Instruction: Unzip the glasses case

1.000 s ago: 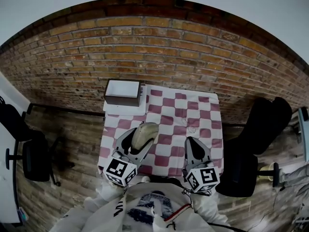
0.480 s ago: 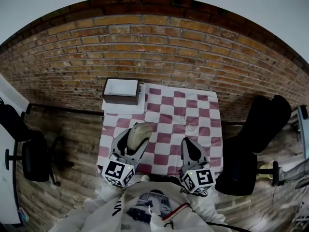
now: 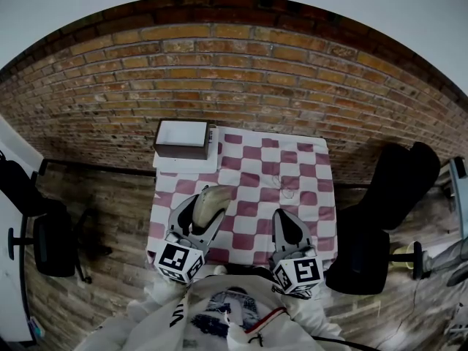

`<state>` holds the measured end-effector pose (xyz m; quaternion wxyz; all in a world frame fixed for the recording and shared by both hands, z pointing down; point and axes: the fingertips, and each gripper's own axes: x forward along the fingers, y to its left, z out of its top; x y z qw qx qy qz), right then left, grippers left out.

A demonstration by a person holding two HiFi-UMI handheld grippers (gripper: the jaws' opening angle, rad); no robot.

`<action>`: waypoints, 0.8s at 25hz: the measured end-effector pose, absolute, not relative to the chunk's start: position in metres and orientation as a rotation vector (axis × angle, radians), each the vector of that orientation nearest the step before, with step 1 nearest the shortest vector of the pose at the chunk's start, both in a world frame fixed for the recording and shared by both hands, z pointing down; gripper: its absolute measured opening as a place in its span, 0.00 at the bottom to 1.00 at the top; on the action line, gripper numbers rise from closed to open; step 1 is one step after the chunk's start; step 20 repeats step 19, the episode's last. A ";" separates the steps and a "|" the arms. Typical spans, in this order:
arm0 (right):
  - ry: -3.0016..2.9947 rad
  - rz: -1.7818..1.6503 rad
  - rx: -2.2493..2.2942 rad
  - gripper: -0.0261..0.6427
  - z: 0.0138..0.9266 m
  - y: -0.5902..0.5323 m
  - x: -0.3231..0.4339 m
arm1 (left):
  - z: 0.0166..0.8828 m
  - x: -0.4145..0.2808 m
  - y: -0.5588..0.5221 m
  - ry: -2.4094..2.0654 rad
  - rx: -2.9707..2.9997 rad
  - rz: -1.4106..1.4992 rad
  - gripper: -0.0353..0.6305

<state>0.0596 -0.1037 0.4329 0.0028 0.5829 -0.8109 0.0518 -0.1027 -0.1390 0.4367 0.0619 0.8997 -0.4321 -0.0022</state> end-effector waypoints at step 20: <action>-2.542 0.175 1.827 0.06 0.433 -0.104 0.052 | 0.435 -0.105 -0.135 -1.310 2.743 -0.005 0.48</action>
